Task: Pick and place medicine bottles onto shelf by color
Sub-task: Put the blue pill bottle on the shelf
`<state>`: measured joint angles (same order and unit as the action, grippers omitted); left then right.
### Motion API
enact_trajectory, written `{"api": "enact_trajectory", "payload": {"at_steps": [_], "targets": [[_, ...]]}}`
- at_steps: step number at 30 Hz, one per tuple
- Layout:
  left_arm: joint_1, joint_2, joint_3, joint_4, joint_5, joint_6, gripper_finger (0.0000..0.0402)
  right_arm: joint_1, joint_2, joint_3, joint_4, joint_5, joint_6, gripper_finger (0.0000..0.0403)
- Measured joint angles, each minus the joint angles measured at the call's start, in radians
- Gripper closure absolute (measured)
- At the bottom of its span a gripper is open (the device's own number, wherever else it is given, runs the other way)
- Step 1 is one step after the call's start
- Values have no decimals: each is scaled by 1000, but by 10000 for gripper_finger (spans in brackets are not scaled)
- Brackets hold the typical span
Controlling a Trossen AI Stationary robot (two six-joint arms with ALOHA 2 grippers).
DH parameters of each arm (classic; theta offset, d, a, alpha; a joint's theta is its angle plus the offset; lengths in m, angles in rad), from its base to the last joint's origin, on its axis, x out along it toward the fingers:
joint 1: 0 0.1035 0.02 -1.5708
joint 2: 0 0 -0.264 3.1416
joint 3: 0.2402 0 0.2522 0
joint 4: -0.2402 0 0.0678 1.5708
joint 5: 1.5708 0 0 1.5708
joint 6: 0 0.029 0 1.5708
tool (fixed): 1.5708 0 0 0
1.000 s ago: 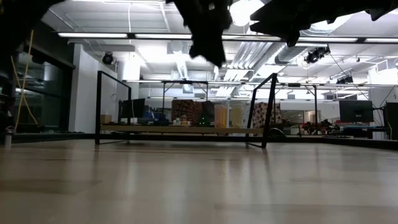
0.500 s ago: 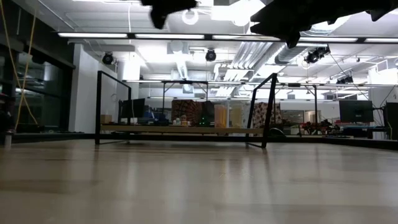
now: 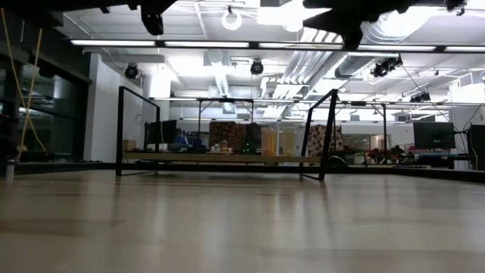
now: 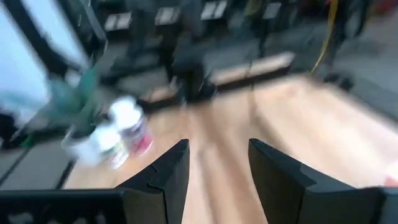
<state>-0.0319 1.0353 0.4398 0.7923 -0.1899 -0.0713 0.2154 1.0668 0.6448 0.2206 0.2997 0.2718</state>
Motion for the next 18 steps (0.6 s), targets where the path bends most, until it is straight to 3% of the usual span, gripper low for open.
{"api": "enact_trajectory", "payload": {"at_steps": [4,10,14,18], "targets": [[-2,-14,-1,-10,2,4,261,56,40,209,-534,-22,169,247],[-3,-14,-1,-27,10,4,261,174,160,496,-1189,-40,582,247],[-3,-14,-1,-47,10,4,261,260,241,608,-1439,-163,847,247],[-3,-14,-1,-66,11,4,261,360,306,639,-1504,-276,1049,247]]}}
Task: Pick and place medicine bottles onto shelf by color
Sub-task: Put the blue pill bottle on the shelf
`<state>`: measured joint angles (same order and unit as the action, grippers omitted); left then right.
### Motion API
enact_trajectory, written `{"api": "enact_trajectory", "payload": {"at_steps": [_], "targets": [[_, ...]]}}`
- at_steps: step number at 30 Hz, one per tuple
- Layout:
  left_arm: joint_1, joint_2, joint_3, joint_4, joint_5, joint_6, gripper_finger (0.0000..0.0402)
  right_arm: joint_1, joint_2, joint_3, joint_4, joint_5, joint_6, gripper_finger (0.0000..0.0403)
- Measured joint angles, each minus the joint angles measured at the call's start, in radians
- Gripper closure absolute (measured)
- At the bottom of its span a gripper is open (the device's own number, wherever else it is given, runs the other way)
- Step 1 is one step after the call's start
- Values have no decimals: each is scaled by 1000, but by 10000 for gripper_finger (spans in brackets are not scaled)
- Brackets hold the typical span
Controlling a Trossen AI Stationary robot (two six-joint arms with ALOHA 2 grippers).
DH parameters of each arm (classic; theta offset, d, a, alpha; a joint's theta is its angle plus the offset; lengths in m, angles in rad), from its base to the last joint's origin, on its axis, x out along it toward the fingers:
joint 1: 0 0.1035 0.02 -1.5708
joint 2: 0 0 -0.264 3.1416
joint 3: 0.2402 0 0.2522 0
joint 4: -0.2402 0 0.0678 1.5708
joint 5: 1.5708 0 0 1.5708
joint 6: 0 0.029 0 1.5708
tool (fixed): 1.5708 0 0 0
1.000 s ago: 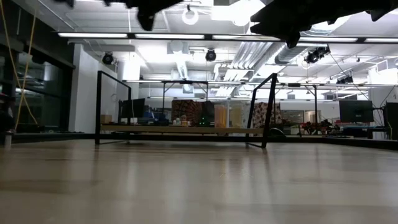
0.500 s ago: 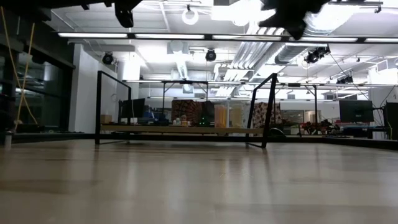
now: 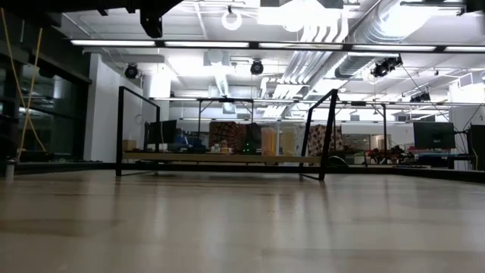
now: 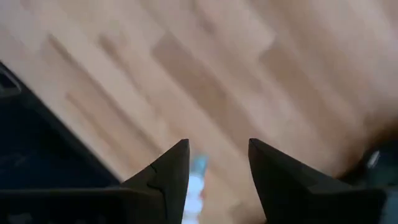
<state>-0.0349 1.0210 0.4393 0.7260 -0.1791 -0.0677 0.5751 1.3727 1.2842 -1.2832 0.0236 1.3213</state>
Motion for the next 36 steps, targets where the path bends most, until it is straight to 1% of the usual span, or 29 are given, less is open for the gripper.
{"api": "enact_trajectory", "payload": {"at_steps": [4,7,11,14,17,20,23,27,33,36], "targets": [[0,0,0,-46,0,0,261,109,64,-11,2,-69,152,247],[0,0,0,-49,0,0,261,175,115,-11,-1,-79,220,247],[0,0,0,-49,0,0,261,220,175,-11,0,-84,273,240],[1,0,0,-49,0,15,261,233,206,-11,1,-111,295,219],[1,0,0,-49,0,64,261,238,229,-11,5,-144,315,186],[1,1,0,-49,-11,80,261,246,244,-12,41,-152,321,152],[2,1,0,-49,-21,80,261,246,257,-12,86,-156,312,131],[2,1,0,-49,-23,80,261,246,271,-24,141,-156,281,125],[2,1,0,-49,-23,80,261,246,273,-138,258,-190,269,125],[2,1,0,-49,-23,80,261,246,273,-171,300,-191,263,125]]}}
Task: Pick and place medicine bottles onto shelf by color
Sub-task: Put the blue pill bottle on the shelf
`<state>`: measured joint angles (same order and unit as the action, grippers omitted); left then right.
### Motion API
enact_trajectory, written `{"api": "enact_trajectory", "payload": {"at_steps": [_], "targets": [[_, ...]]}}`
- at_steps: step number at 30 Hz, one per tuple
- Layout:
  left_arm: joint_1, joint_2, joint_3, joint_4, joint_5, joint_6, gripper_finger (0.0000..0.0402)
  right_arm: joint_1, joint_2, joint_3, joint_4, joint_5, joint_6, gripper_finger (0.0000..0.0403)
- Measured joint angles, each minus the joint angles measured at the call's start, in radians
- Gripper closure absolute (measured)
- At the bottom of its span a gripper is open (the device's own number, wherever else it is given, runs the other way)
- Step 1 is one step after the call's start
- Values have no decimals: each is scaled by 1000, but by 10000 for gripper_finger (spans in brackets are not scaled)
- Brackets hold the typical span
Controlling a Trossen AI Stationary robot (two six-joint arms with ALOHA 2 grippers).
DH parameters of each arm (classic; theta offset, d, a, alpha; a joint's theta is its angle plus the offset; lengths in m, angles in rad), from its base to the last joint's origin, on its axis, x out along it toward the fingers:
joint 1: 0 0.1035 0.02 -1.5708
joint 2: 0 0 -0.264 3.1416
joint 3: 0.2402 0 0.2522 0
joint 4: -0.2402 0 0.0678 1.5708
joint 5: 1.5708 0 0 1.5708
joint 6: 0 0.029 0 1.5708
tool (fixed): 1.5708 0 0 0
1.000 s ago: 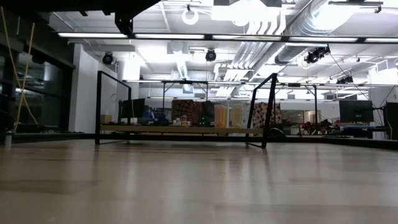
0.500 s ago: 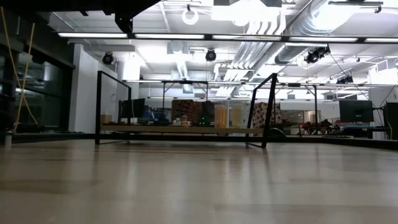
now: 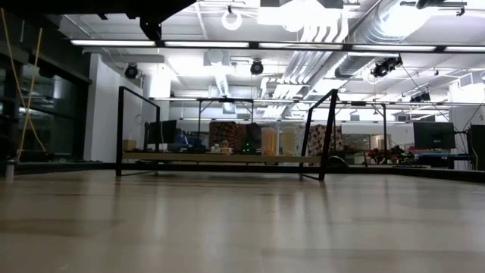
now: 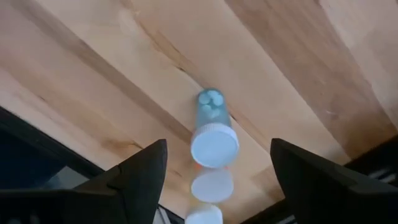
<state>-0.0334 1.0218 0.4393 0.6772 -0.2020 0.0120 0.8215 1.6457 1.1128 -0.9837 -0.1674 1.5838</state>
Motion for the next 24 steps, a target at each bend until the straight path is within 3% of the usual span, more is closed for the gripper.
{"api": "enact_trajectory", "payload": {"at_steps": [13,24], "targets": [[0,0,0,0,-2,0,261,12,-1,-98,131,0,-11,131],[0,0,0,0,-3,0,261,13,-1,-98,128,1,-13,220]]}}
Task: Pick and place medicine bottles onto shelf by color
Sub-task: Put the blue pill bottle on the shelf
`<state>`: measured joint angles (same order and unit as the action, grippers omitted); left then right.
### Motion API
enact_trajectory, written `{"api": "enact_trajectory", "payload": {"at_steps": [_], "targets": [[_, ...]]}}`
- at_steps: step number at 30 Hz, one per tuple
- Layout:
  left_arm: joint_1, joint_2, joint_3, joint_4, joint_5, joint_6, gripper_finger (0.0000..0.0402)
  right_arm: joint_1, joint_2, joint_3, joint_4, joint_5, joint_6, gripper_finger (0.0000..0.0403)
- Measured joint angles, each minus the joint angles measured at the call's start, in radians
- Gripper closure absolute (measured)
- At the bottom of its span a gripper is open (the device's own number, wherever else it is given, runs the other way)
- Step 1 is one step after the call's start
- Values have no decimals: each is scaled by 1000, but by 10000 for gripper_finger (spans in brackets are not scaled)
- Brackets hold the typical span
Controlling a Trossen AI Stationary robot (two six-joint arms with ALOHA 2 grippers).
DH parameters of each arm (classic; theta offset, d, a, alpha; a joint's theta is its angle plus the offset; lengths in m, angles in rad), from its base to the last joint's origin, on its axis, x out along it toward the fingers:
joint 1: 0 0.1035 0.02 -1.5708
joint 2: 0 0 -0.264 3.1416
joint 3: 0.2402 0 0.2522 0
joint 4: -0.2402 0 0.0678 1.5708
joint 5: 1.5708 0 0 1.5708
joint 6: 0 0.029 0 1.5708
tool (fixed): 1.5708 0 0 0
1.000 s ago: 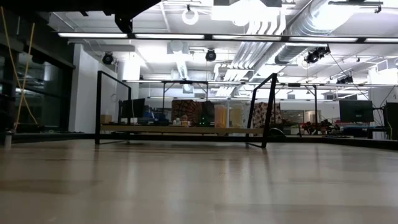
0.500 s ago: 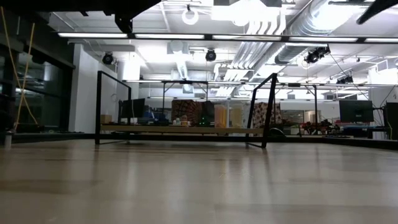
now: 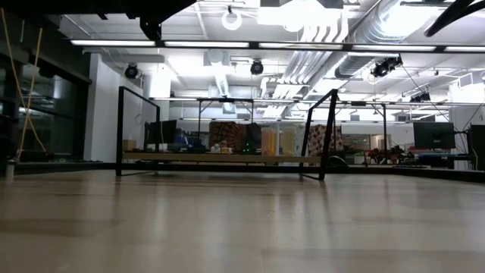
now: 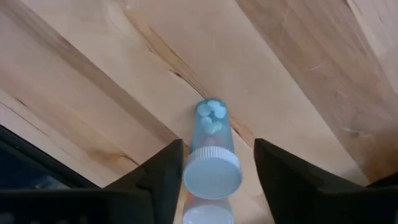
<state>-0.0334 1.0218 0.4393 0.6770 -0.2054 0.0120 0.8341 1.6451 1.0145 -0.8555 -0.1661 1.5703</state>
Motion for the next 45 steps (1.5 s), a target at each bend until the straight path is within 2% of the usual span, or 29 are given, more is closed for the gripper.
{"api": "enact_trajectory", "payload": {"at_steps": [6,11,16,21,26,32,35,39,45], "targets": [[0,0,0,0,0,0,261,0,0,0,1,-11,-4,274],[0,0,0,0,0,0,261,-3,-15,0,19,-39,-37,304],[0,0,0,0,0,0,261,-37,-77,1,59,-36,-69,302],[0,0,0,0,-1,0,261,-121,-143,2,189,57,-172,295],[0,0,0,0,-17,0,261,-261,-144,32,285,85,-401,304],[0,0,0,-2,-19,4,261,-436,-103,188,232,88,-769,306],[0,0,0,-4,-19,26,261,-510,-75,295,139,126,-939,302],[0,0,0,-9,-21,26,261,-599,-35,442,-15,250,-1131,301],[0,0,0,-12,-27,26,261,-739,38,629,-189,385,-1323,300]]}}
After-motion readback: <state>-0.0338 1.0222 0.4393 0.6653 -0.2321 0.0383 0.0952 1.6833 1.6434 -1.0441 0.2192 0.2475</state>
